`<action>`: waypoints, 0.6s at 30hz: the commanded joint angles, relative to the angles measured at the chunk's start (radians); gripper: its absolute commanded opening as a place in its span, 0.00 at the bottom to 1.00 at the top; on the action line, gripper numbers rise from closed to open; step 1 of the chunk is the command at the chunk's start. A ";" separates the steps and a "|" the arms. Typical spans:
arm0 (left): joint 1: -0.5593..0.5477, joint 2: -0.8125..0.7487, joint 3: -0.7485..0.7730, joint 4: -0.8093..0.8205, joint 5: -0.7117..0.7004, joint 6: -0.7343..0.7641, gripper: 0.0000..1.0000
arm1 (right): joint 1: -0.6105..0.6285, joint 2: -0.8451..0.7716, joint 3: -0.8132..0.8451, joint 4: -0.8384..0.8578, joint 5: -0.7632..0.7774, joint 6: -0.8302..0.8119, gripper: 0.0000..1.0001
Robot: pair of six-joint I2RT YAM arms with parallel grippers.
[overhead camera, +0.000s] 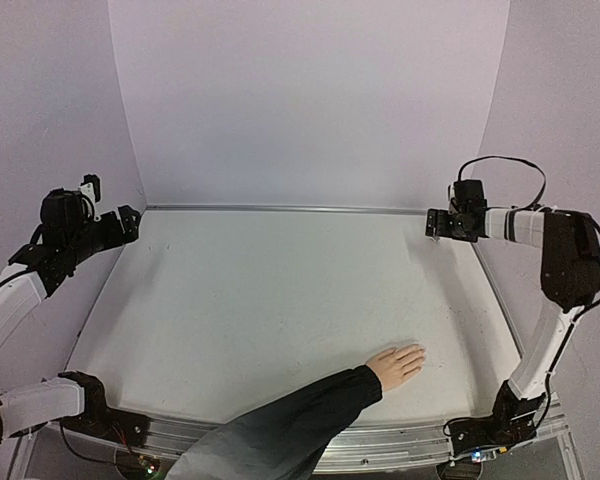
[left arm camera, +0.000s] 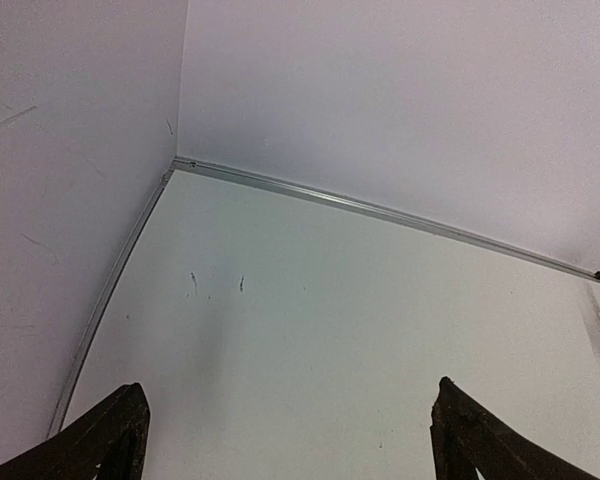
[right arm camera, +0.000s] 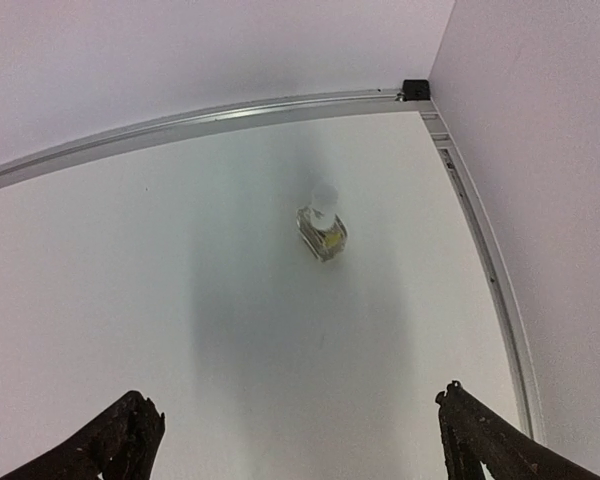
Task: Paint the nails
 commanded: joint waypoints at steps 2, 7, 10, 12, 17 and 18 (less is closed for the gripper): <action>-0.008 0.000 0.058 -0.057 0.043 -0.041 1.00 | -0.027 0.217 0.221 0.025 -0.013 0.021 0.98; -0.010 0.001 0.072 -0.096 0.122 -0.052 0.99 | -0.061 0.402 0.396 0.007 -0.025 0.028 0.98; -0.011 0.003 0.090 -0.120 0.149 -0.052 0.99 | -0.075 0.482 0.481 -0.007 -0.049 0.031 0.93; -0.012 0.004 0.101 -0.131 0.160 -0.055 0.99 | -0.079 0.525 0.533 -0.022 -0.055 0.030 0.90; -0.013 0.012 0.123 -0.140 0.180 -0.061 0.99 | -0.115 0.594 0.620 -0.039 -0.071 0.022 0.81; -0.013 0.017 0.125 -0.140 0.183 -0.062 0.99 | -0.117 0.604 0.639 -0.046 -0.073 0.020 0.78</action>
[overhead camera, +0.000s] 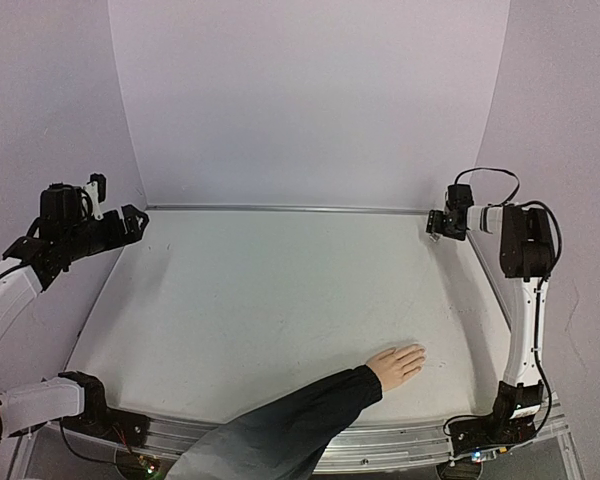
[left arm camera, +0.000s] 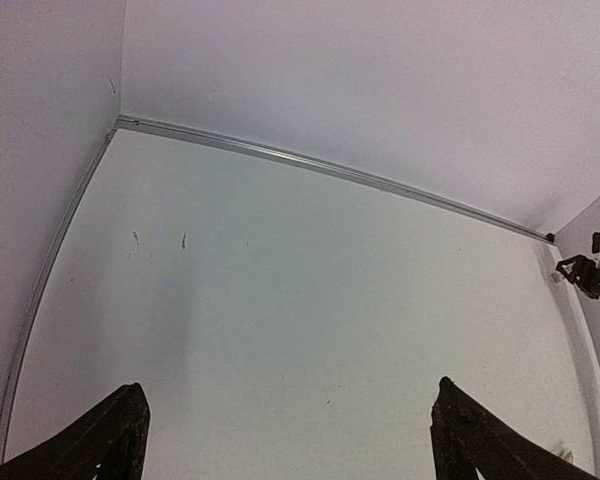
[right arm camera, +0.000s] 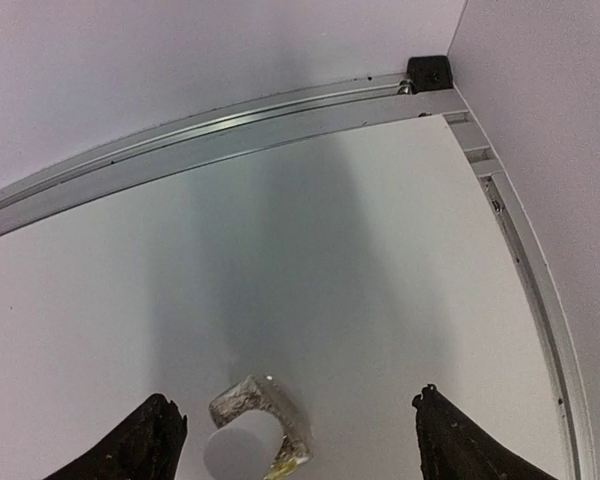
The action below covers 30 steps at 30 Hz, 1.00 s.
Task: Paint the nails
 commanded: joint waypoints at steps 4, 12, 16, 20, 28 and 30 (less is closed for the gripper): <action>-0.004 0.031 0.075 -0.006 0.050 -0.024 0.99 | -0.016 0.049 0.139 -0.046 -0.026 -0.003 0.69; -0.005 0.069 0.083 -0.006 0.070 -0.043 0.99 | -0.016 0.024 0.133 -0.059 -0.057 -0.016 0.49; -0.005 0.085 0.091 -0.006 0.086 -0.049 0.99 | -0.016 0.011 0.119 -0.063 -0.062 -0.017 0.43; -0.005 0.088 0.088 -0.006 0.094 -0.051 0.99 | -0.016 -0.005 0.103 -0.065 -0.067 -0.017 0.32; -0.005 0.091 0.089 -0.008 0.102 -0.058 0.99 | -0.014 -0.064 0.057 -0.069 -0.074 -0.010 0.04; -0.004 0.095 0.092 -0.012 0.123 -0.060 0.99 | -0.010 -0.115 0.014 -0.070 -0.088 -0.002 0.00</action>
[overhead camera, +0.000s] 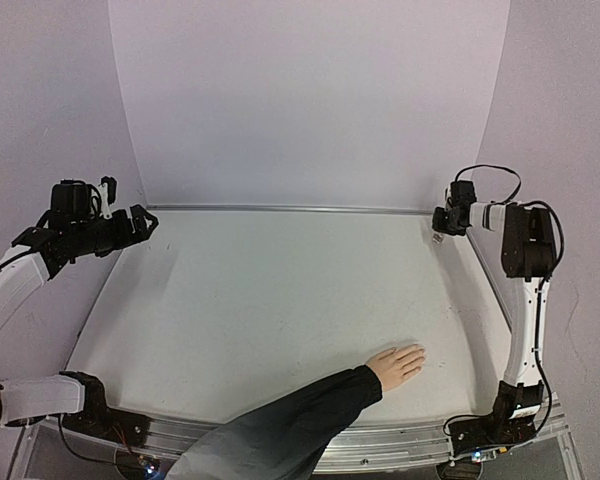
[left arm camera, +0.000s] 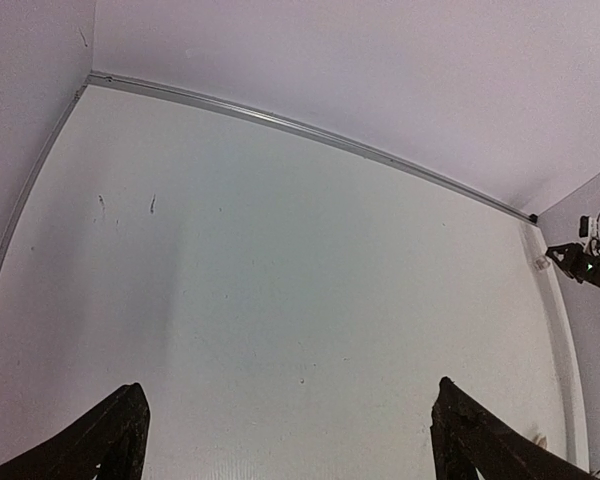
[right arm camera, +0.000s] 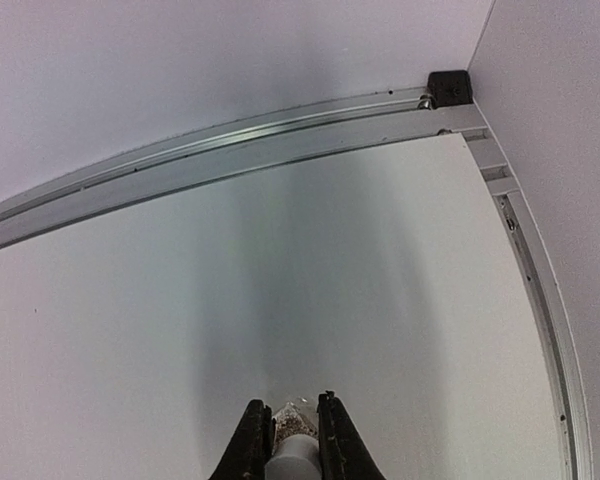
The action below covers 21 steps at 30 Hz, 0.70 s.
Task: Paint the nails
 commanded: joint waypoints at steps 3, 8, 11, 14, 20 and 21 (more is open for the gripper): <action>-0.005 0.034 0.064 0.022 0.140 -0.010 0.99 | 0.022 -0.244 -0.176 -0.010 -0.086 0.031 0.00; -0.034 0.164 0.103 0.084 0.344 -0.057 1.00 | 0.101 -0.477 -0.453 0.072 -0.284 0.077 0.00; -0.144 0.211 0.090 0.182 0.349 -0.064 0.99 | 0.167 -0.608 -0.609 0.117 -0.376 0.116 0.00; -0.257 0.277 0.074 0.305 0.379 -0.082 0.99 | 0.235 -0.732 -0.739 0.159 -0.477 0.160 0.00; -0.481 0.456 0.092 0.549 0.394 -0.045 0.93 | 0.381 -0.902 -0.895 0.270 -0.597 0.290 0.00; -0.510 0.484 0.105 0.568 0.396 -0.026 0.92 | 0.406 -0.910 -0.895 0.274 -0.603 0.307 0.00</action>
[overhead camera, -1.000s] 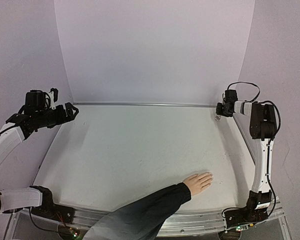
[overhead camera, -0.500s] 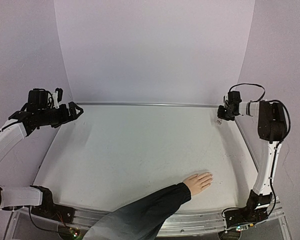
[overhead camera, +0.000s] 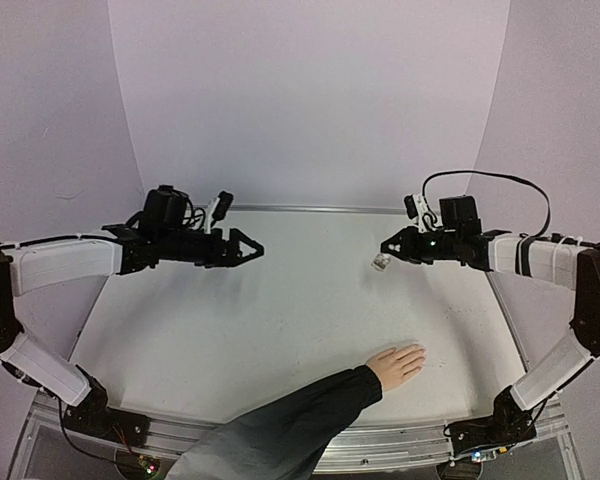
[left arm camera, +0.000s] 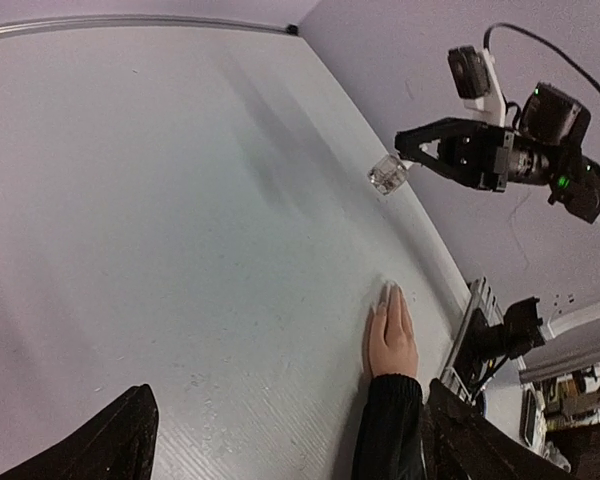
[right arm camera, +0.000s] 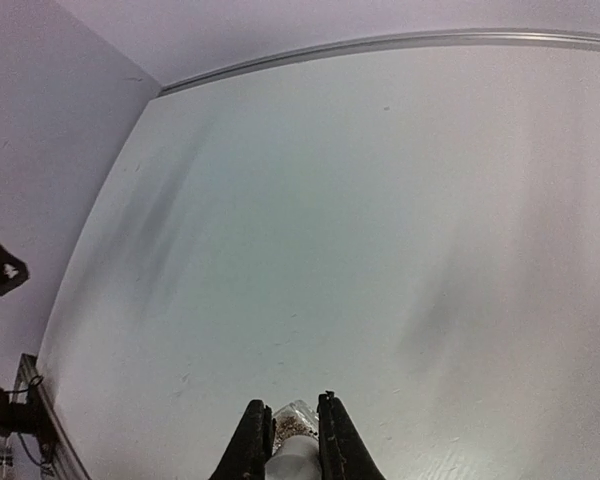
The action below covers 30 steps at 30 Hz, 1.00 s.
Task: Paint the nails
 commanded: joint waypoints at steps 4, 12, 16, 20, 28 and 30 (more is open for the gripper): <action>-0.164 0.160 0.096 0.238 0.084 0.132 0.86 | 0.172 -0.086 0.001 0.112 -0.116 0.160 0.00; -0.183 0.177 0.064 0.357 0.162 0.153 0.84 | 0.319 -0.029 0.102 0.129 -0.157 0.217 0.00; -0.195 0.197 0.062 0.400 0.222 0.126 0.79 | 0.376 0.001 0.146 0.132 -0.148 0.230 0.00; -0.207 0.195 0.052 0.426 0.275 0.129 0.77 | 0.412 0.028 0.174 0.137 -0.143 0.237 0.00; -0.218 0.223 0.066 0.433 0.297 0.115 0.60 | 0.440 0.056 0.199 0.141 -0.137 0.242 0.00; -0.218 0.232 0.067 0.433 0.296 0.115 0.58 | 0.442 0.058 0.199 0.143 -0.135 0.245 0.00</action>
